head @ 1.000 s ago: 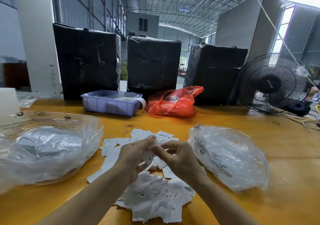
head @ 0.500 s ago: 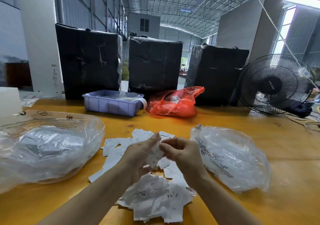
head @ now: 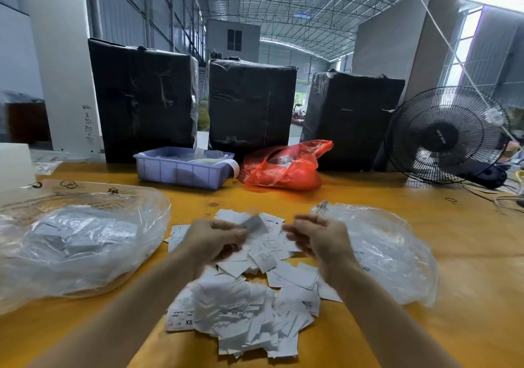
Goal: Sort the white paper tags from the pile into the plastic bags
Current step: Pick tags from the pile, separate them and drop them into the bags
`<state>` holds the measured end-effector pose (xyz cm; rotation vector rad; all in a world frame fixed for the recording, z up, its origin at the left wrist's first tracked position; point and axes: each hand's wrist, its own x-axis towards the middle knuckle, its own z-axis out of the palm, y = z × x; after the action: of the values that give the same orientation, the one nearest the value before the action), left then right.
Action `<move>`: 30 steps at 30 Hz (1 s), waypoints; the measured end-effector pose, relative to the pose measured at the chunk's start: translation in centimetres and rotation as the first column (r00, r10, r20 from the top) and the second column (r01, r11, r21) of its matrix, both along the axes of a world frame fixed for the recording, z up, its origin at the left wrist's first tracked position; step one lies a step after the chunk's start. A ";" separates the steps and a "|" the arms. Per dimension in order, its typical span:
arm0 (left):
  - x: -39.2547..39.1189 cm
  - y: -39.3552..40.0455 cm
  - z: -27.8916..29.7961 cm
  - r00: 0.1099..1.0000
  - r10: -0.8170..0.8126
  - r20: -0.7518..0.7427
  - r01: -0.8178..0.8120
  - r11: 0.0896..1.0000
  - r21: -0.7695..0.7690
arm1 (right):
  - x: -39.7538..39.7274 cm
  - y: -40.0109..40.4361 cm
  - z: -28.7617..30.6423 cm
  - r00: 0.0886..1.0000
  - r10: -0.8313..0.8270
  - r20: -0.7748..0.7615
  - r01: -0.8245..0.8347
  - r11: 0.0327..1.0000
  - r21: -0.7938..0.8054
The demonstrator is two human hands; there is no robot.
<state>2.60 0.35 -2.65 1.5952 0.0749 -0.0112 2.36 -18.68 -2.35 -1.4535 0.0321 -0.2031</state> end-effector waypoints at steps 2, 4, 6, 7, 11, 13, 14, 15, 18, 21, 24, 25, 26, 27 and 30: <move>0.4 2.9 1.4 0.971 0.143 0.189 -0.176 0.970 0.168 | 0.7 -2.8 0.8 0.939 -0.223 0.262 0.309 0.882 -0.357; 1.1 7.0 2.6 0.875 0.292 0.386 -0.443 0.803 0.398 | 1.6 -6.4 0.9 0.847 -0.311 0.431 0.532 0.514 -0.673; 1.9 11.5 3.0 0.786 0.416 0.457 -0.618 0.563 0.549 | 1.9 -9.3 0.2 0.876 -0.358 0.323 0.430 0.276 -0.859; 2.3 13.4 2.8 0.761 0.467 0.451 -0.645 0.467 0.605 | 2.0 -10.0 -0.4 0.899 -0.387 0.206 0.303 0.209 -0.930; 3.0 17.3 0.7 0.744 0.559 0.367 -0.584 0.276 0.763 | 2.4 -10.7 -2.3 0.914 -0.405 -0.013 0.079 0.209 -0.975; 2.9 17.5 0.1 0.754 0.571 0.324 -0.519 0.215 0.827 | 2.3 -10.5 -2.2 0.904 -0.425 0.047 0.170 0.257 -0.951; 2.8 17.4 0.0 0.745 0.589 0.313 -0.499 0.180 0.848 | 2.3 -10.4 -2.1 0.895 -0.438 0.077 0.212 0.269 -0.939; 3.1 17.4 -0.1 0.736 0.601 0.313 -0.487 0.149 0.860 | 2.4 -10.4 -1.9 0.888 -0.450 0.097 0.245 0.284 -0.927; 3.2 16.4 0.3 0.725 0.593 0.349 -0.515 0.131 0.847 | 2.5 -10.4 -1.9 0.875 -0.471 0.109 0.272 0.293 -0.917; 3.1 14.6 1.6 0.728 0.522 0.444 -0.577 0.115 0.809 | 2.6 -10.4 -2.1 0.867 -0.478 0.142 0.323 0.322 -0.890; 2.7 12.2 2.6 0.745 0.424 0.515 -0.607 0.111 0.787 | 2.4 -10.1 -2.0 0.859 -0.456 0.233 0.437 0.413 -0.799; 2.5 11.2 2.7 0.750 0.389 0.535 -0.616 0.115 0.780 | 2.4 -10.1 -1.9 0.857 -0.451 0.249 0.458 0.446 -0.769; 2.2 10.3 2.8 0.753 0.358 0.551 -0.626 0.133 0.769 | 2.4 -10.1 -1.8 0.859 -0.449 0.246 0.459 0.465 -0.757; 2.0 9.4 2.9 0.757 0.327 0.565 -0.635 0.166 0.754 | 2.5 -10.1 -1.8 0.865 -0.439 0.242 0.451 0.470 -0.758; 1.1 6.6 3.0 0.804 0.215 0.555 -0.595 0.312 0.741 | 2.7 -10.2 -2.0 0.887 -0.421 0.191 0.396 0.477 -0.785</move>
<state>3.72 6.90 0.31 2.6137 0.2462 0.9075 5.05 -28.91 -4.32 -2.3808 0.3658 -0.6673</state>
